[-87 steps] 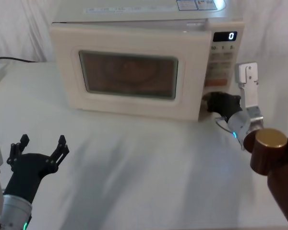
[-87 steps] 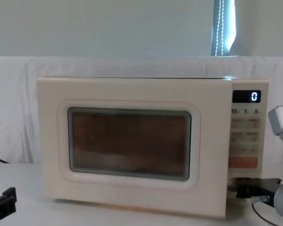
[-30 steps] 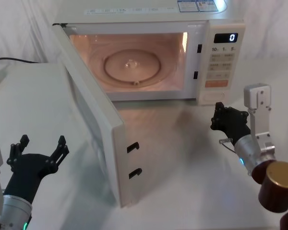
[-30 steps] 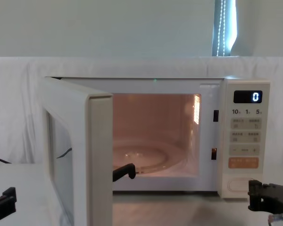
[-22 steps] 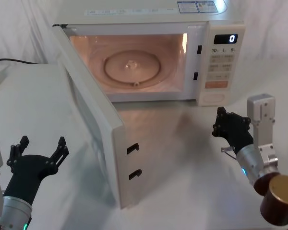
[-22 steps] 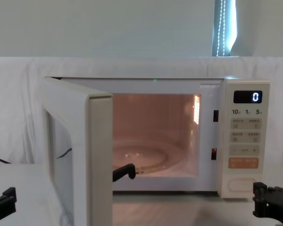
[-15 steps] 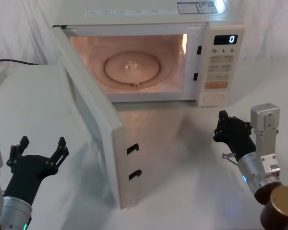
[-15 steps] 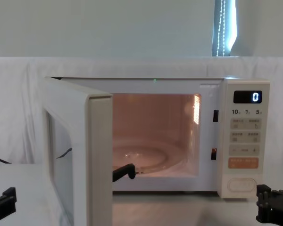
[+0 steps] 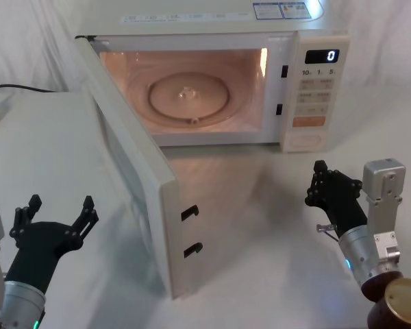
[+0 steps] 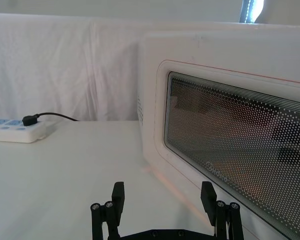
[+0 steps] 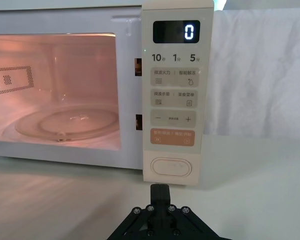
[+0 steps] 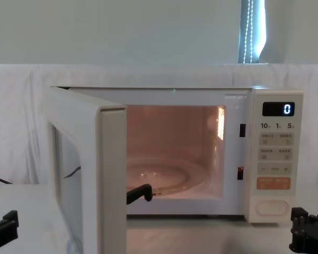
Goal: Press the button to open the microwave door with one hand; close the microwave door with the other hand.
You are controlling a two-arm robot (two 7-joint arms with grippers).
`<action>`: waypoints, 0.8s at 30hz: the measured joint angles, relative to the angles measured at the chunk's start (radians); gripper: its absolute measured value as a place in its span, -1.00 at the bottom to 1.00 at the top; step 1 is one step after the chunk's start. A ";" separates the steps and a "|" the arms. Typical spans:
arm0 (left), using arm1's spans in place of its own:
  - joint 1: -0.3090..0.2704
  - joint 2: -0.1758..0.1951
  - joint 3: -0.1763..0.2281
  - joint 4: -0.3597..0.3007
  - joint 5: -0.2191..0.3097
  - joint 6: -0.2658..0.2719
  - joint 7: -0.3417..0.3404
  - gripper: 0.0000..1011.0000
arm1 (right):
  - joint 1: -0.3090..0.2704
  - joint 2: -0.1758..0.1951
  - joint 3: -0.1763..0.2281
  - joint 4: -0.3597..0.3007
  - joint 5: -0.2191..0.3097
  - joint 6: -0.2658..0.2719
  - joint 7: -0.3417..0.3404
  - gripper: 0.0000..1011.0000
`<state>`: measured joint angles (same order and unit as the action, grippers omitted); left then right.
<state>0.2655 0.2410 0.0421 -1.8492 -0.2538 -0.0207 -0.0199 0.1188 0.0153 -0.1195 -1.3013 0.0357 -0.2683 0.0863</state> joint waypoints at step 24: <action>0.000 0.000 0.000 0.000 0.000 0.000 0.000 0.98 | 0.004 0.002 -0.001 0.000 0.002 0.010 0.000 -0.50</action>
<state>0.2655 0.2410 0.0421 -1.8492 -0.2538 -0.0207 -0.0199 0.1227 0.0171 -0.1208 -1.3014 0.0377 -0.2585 0.0865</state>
